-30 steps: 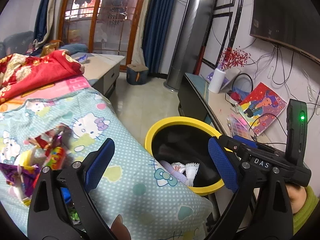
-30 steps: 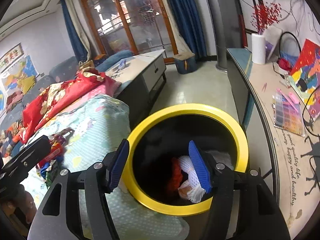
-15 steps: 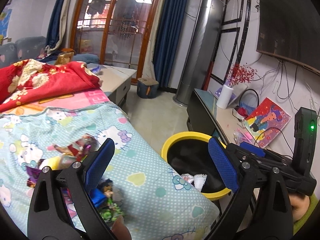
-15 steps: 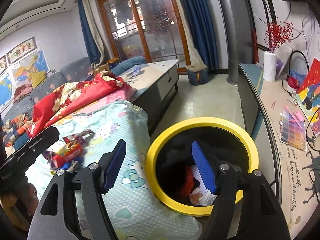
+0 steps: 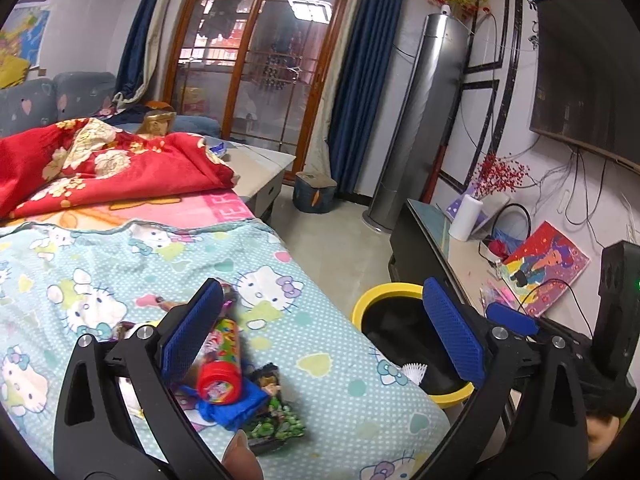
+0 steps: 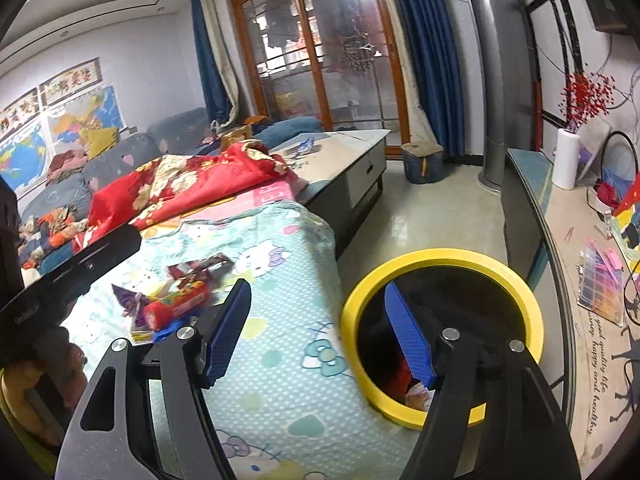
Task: Collect trash
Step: 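Move both open tools back toward the candy wrappers and red bottle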
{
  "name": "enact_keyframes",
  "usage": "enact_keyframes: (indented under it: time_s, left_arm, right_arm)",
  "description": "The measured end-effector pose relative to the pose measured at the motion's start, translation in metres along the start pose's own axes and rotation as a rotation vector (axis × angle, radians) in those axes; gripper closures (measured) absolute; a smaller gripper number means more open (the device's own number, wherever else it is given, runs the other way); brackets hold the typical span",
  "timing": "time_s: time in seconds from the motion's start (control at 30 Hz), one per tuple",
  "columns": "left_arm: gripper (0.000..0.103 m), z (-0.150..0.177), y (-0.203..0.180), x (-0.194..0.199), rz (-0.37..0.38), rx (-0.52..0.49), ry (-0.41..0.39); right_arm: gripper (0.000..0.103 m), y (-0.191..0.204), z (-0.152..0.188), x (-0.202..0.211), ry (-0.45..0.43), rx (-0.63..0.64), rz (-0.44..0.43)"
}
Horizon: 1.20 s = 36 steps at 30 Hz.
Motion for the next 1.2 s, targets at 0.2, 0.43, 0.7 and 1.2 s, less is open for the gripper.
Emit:
enact_keyframes:
  time_s: [0.2,0.43,0.7,1.2]
  left_arm:
    - [0.011,-0.01,0.025,0.007,-0.033,0.035,-0.016]
    - [0.011,-0.02,0.064,0.016,-0.096,0.082,-0.029]
    - [0.011,-0.022,0.103,0.026,-0.157,0.115,-0.028]
    - [0.014,0.001,0.159,0.039,-0.241,0.099,0.056]
  right_arm:
    - [0.036,0.022,0.001,-0.005,0.013,0.04,-0.038]
    - [0.035,0.052,0.006,-0.017,0.043,0.091,-0.083]
    - [0.035,0.089,0.012,-0.03,0.074,0.155,-0.14]
    - [0.035,0.135,0.025,-0.062,0.15,0.244,-0.187]
Point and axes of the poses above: each gripper's, at about its wrist camera, not at the fingertips, and x roughly against the way its jaws point, y to its left, z to its underside, the point moved 4 cm from there along -x, roughly the way its jaws point, and after that the axes turned 8 degrees about -z, right-handed, at the moved point
